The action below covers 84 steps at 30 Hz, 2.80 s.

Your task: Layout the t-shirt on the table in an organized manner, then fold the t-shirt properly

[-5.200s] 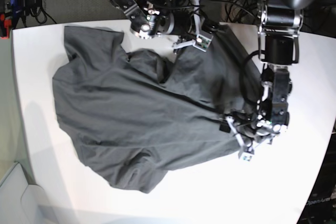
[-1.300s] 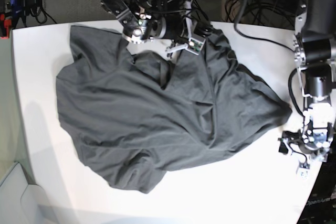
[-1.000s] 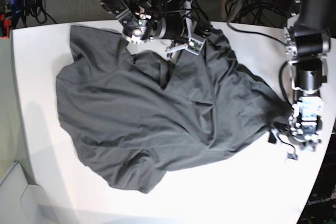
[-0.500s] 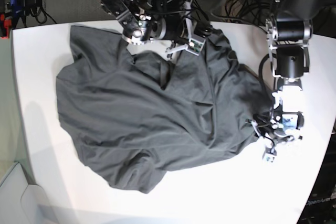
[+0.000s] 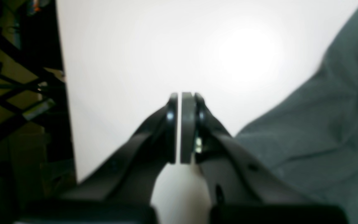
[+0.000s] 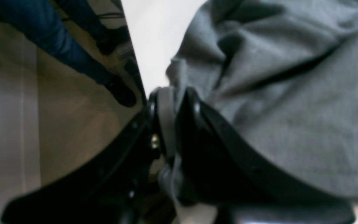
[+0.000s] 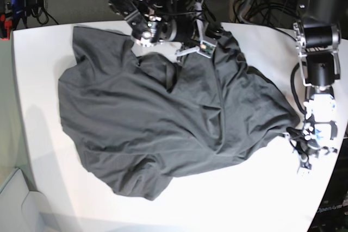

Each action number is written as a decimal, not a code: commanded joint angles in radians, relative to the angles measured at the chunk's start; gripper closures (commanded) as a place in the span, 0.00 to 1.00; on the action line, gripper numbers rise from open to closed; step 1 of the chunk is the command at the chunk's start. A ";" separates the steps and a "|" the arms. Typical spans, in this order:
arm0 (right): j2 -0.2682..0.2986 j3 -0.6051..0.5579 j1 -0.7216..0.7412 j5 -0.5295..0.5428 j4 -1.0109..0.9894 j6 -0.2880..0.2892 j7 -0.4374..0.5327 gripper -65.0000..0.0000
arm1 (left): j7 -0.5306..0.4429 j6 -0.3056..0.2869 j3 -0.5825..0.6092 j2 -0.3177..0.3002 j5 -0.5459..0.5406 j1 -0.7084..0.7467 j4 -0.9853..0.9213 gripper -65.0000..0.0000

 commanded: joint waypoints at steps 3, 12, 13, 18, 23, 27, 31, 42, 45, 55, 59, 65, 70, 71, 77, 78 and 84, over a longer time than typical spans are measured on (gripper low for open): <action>-0.045 -0.024 -0.001 -0.053 -0.007 -0.021 -0.109 0.85 | -0.010 0.004 -0.005 -0.015 0.001 -0.036 0.052 0.97; -0.115 -0.201 0.006 -0.053 -0.004 -0.023 -0.124 0.84 | 0.185 0.001 -0.005 0.017 -0.011 0.003 0.252 0.97; -0.121 -0.201 0.006 -0.053 -0.004 -0.023 -0.124 0.84 | 0.199 0.001 -0.005 0.028 -0.011 0.012 0.275 0.97; -0.124 -0.207 0.010 -0.053 0.087 -0.023 -0.124 0.84 | 0.246 0.001 -0.007 0.065 -0.011 0.116 0.407 0.98; -0.124 -0.204 0.013 -0.055 0.142 -0.023 -0.155 0.84 | 0.301 0.000 -0.007 0.107 -0.011 0.213 0.514 0.98; -0.117 -0.197 0.047 -0.055 0.142 -0.023 -0.199 0.85 | 0.349 0.000 -0.007 0.120 -0.011 0.291 0.579 0.98; -0.071 -0.197 0.090 -0.055 0.176 -0.052 -0.234 0.88 | 0.350 0.000 -0.007 0.120 -0.011 0.386 0.626 0.99; -0.025 -0.119 0.108 -0.053 0.294 -0.188 -0.233 1.00 | 0.168 0.000 -0.070 0.121 -0.011 0.300 0.279 0.99; -0.025 -0.046 0.112 -0.053 0.295 -0.188 -0.231 1.00 | 0.105 0.001 -0.064 0.121 -0.011 0.216 0.138 0.99; 0.008 0.238 0.115 -0.052 0.295 -0.188 -0.233 1.00 | -0.237 0.003 -0.054 0.051 0.003 -0.069 -0.354 0.99; 0.009 0.290 0.112 -0.052 0.291 -0.188 -0.234 1.00 | -0.303 0.009 0.033 0.014 -0.003 -0.135 -0.414 0.99; 0.015 0.304 0.107 -0.052 0.289 -0.188 -0.234 1.00 | -0.302 0.004 0.059 0.011 -0.010 -0.214 -0.408 0.99; 0.025 0.304 0.108 -0.052 0.289 -0.188 -0.234 1.00 | -0.098 0.001 -0.014 0.015 -0.059 -0.197 -0.238 0.99; 0.025 0.304 0.108 -0.052 0.289 -0.188 -0.234 1.00 | -0.039 0.001 -0.019 0.018 -0.071 -0.181 -0.193 0.99; 0.040 0.301 0.108 -0.052 0.292 -0.185 -0.234 1.00 | 0.188 0.001 -0.025 0.083 -0.103 0.030 0.075 0.99; 0.044 0.298 0.112 -0.052 0.289 -0.185 -0.233 1.00 | 0.185 0.004 -0.025 0.101 -0.103 0.067 0.091 0.99; 0.052 0.298 0.113 -0.052 0.289 -0.185 -0.233 1.00 | 0.093 0.015 -0.025 0.178 -0.102 0.142 0.088 0.99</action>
